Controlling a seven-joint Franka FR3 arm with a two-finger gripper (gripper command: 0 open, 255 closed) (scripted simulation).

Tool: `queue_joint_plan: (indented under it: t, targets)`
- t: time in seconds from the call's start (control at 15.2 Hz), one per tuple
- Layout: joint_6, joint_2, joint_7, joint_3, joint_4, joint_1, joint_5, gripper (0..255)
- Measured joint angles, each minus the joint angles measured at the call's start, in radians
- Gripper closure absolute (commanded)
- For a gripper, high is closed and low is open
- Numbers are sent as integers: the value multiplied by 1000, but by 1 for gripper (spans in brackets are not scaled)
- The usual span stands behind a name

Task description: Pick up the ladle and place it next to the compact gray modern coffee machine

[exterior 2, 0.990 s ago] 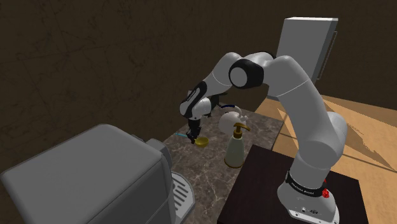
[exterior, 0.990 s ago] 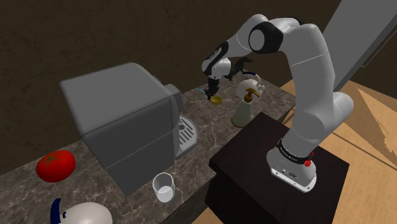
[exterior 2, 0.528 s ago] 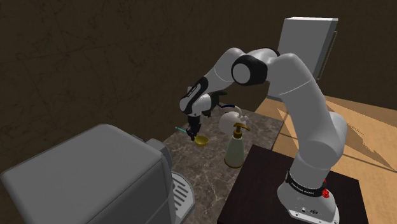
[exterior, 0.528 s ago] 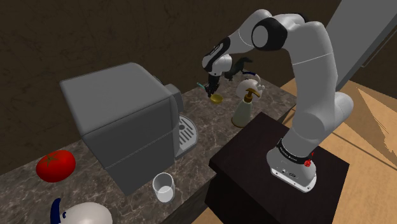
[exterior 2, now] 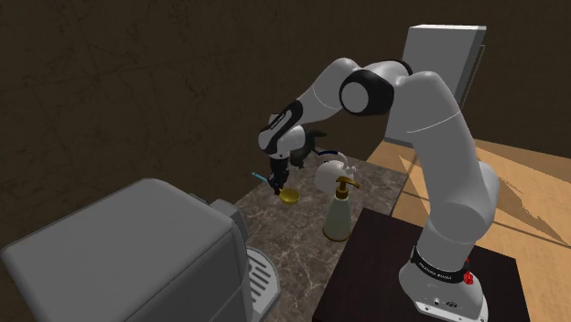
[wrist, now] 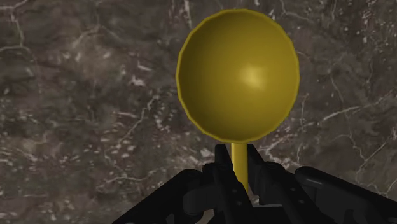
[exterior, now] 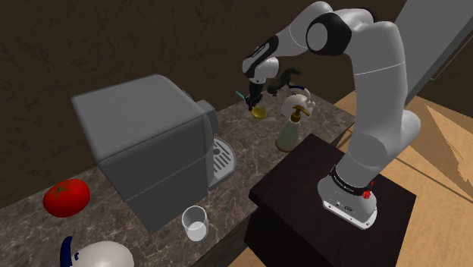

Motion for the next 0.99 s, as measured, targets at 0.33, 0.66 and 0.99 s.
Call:
queue_joint_plan:
  t: [0.33, 0.66, 0.99]
  targets:
    - [-42, -52, 13, -8, -10, 6, -12, 255]
    - [-88, -97, 28, -16, -6, 12, -25, 255]
    - [-136, -145, 37, -24, -6, 13, -38, 255]
